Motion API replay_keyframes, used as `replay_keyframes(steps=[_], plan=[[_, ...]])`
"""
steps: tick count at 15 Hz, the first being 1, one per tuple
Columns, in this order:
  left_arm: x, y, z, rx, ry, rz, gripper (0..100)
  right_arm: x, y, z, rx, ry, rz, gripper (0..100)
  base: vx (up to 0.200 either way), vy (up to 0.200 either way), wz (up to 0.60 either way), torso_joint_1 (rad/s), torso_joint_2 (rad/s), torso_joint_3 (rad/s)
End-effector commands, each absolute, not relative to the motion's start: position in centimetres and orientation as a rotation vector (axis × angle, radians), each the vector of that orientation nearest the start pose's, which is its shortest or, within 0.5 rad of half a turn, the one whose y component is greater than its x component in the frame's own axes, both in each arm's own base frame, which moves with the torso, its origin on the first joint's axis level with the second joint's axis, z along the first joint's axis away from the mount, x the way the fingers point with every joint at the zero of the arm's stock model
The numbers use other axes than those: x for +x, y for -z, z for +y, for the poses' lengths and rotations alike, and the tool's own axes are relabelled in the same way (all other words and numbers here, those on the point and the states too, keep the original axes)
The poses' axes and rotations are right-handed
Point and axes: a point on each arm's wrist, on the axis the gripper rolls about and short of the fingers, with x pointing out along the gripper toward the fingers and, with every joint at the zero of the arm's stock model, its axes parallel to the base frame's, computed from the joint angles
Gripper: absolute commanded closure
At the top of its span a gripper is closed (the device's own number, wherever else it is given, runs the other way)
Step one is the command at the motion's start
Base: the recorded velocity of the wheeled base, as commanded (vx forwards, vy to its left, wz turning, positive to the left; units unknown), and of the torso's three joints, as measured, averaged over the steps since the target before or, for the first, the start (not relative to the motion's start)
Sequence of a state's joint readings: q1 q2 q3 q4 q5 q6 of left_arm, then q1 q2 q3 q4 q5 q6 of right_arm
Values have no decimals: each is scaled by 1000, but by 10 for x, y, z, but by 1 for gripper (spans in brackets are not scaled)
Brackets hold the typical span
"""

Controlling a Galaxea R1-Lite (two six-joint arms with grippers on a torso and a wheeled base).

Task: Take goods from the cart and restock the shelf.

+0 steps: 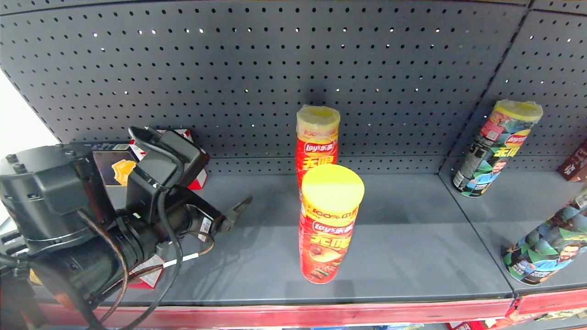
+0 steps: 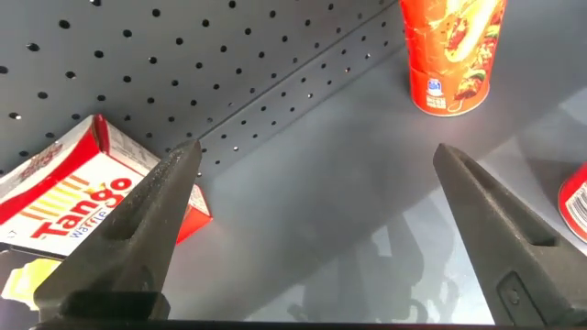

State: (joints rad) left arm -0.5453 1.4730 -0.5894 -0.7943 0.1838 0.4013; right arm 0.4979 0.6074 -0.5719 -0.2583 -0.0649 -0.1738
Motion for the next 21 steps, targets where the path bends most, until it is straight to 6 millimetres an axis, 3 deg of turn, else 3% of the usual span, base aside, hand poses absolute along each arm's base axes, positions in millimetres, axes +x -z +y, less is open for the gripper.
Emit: replay_keyframes(steps=[1,4,6,9,10,11,12,14,17,19,21], plan=[[209,-202,-122,430,373,11,0,-5,-230,-4,-92,-406,-299,0,0,0,0,0,0,0],[210,-203,-120,428,366,9,0,-30,-184,-18,-67,-411,-232,0,0,0,0,0,0,0],[210,-203,-120,428,366,9,0,-37,-155,-21,-67,-405,-200,0,0,0,0,0,0,0],[211,-206,-121,424,364,-3,0,-33,-116,-20,-79,-408,-141,0,0,0,0,0,0,0],[211,-207,-121,422,363,-4,0,-33,-114,-19,-81,-408,-135,0,0,0,0,0,0,0],[213,-210,-123,419,361,-16,0,-25,-93,-15,-104,-413,-57,0,0,0,0,0,0,0],[214,-211,-123,417,361,-17,0,-22,-84,-14,-110,-407,-29,0,0,0,0,0,0,0],[215,-210,-123,418,360,-19,0,-22,-83,-11,-101,-303,0,0,0,0,0,0,0,0],[220,-211,-127,414,361,-29,0,-12,-85,-3,-70,3,161,0,0,0,0,0,0,0],[221,-210,-128,415,364,-27,0,-13,-86,-2,-56,112,153,0,0,0,0,0,0,0],[220,-211,-128,413,363,-31,0,-24,-83,-1,-11,124,11,0,0,0,0,0,0,0]])
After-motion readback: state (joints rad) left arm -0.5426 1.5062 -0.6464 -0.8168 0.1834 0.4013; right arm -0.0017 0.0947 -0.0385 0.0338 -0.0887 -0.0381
